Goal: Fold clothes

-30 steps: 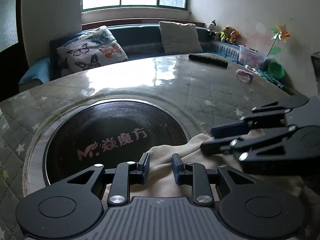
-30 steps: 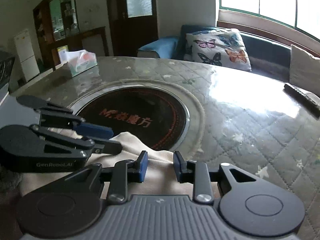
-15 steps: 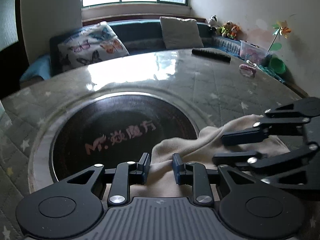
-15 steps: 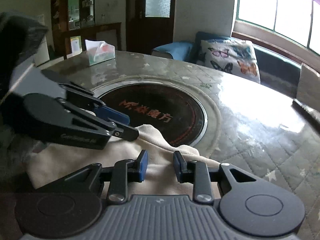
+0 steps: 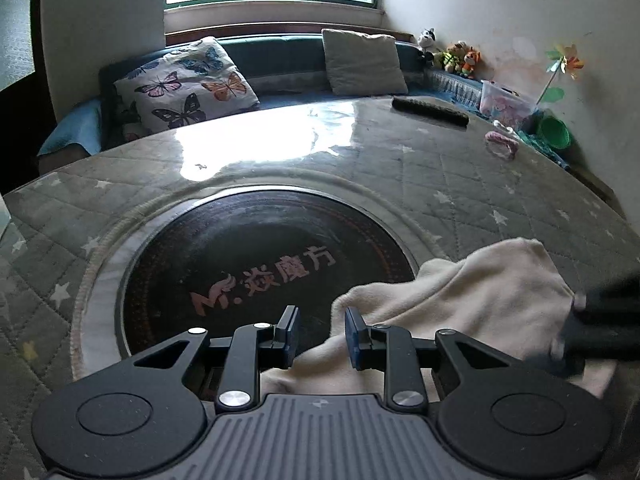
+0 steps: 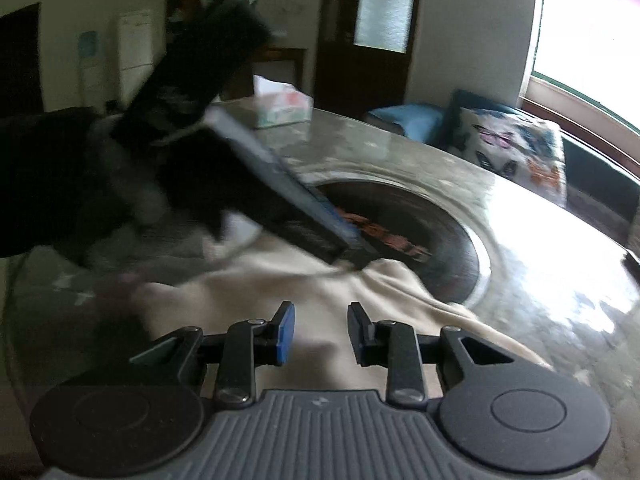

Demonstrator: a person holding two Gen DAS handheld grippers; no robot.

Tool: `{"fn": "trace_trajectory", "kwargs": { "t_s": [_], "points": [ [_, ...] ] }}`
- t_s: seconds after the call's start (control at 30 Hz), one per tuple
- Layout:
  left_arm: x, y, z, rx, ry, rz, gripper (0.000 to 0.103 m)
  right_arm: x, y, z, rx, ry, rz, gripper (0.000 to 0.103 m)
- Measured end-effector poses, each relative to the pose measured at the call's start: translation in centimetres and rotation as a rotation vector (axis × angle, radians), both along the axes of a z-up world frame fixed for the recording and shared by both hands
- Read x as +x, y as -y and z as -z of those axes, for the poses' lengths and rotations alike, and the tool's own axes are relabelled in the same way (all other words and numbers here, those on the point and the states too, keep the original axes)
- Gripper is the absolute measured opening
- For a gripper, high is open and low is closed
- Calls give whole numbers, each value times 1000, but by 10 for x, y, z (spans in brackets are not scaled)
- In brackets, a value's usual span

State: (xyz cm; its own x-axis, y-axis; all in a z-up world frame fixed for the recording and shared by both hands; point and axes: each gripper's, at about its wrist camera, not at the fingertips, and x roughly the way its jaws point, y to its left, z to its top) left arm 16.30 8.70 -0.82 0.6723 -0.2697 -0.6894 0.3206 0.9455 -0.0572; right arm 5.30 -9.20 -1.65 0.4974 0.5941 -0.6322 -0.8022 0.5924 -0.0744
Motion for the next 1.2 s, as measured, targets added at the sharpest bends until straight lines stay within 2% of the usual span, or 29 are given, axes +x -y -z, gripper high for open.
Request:
{"fn": "trace_trajectory", "kwargs": {
  "t_s": [0.37, 0.4, 0.47, 0.57, 0.67, 0.73, 0.93, 1.03, 1.2],
  "points": [
    [-30, -36, -21, -19, 56, -100, 27, -34, -41, 8, 4, -13, -186, 29],
    [-34, -39, -22, -21, 58, -110, 27, -36, -41, 7, 4, -9, -195, 29],
    [-40, -42, -22, -28, 59, -122, 27, -32, -39, 3, 33, -15, -179, 38],
    [-49, -42, -23, -45, 64, -135, 27, -21, -42, 4, 57, -37, -153, 39],
    [-56, -36, -24, -73, 76, -124, 27, -25, -45, 13, 45, -82, -195, 39],
    [-60, -32, -24, -87, 82, -113, 27, -31, -39, 10, 42, -63, -199, 39],
    [-73, -18, -20, -135, 95, -85, 26, -33, 16, -5, 82, -37, -63, 41],
    [-76, -11, -13, -120, 85, -68, 26, -30, 54, -7, 88, -42, 53, 41],
    [-78, -9, 2, -84, 55, -84, 26, -29, 98, 2, 77, -85, 179, 41]
  ]
}}
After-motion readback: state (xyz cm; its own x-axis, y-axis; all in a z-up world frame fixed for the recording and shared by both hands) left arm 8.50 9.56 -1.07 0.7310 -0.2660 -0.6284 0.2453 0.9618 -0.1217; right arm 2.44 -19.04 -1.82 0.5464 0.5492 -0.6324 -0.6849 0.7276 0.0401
